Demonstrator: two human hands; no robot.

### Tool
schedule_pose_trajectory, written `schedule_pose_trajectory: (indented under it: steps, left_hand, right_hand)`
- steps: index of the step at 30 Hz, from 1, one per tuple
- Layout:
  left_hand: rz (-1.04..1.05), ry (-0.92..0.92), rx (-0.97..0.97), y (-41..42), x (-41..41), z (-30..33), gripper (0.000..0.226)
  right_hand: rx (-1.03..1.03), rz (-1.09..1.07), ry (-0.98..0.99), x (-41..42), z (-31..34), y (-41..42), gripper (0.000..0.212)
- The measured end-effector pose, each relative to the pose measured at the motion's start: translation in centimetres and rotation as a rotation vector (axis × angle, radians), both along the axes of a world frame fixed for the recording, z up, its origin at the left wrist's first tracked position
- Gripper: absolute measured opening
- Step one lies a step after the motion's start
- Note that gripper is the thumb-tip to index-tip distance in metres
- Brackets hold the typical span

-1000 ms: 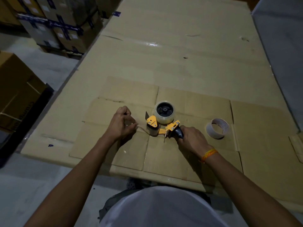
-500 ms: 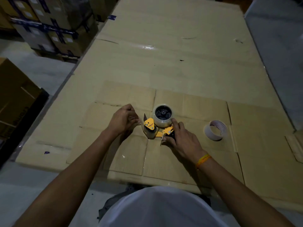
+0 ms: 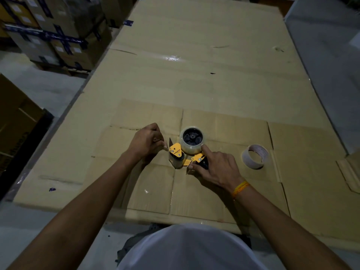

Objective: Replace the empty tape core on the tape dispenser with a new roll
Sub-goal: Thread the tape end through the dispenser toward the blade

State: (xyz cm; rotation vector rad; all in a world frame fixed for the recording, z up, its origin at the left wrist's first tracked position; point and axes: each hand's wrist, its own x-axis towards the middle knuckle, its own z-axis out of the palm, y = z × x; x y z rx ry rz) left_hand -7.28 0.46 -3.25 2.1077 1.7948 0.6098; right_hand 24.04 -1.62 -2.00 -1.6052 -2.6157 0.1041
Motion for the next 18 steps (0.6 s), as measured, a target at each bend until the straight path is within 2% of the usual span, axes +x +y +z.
schedule_pose_trajectory:
  steps: [9, 14, 18]
  left_hand:
    - [-0.043, 0.084, -0.02, 2.0, 0.1, 0.7, 0.033]
    - [-0.181, 0.191, -0.022, 3.8, 0.6, 1.9, 0.028]
    - [-0.333, 0.321, 0.013, 5.3, 0.8, 2.7, 0.015]
  right_hand:
    - [0.031, -0.004, -0.055, -0.7, 0.5, 0.7, 0.083]
    - [0.053, 0.069, -0.068, 0.0, 0.2, 1.3, 0.084]
    - [0.072, 0.125, -0.076, 0.2, -0.2, 1.4, 0.087]
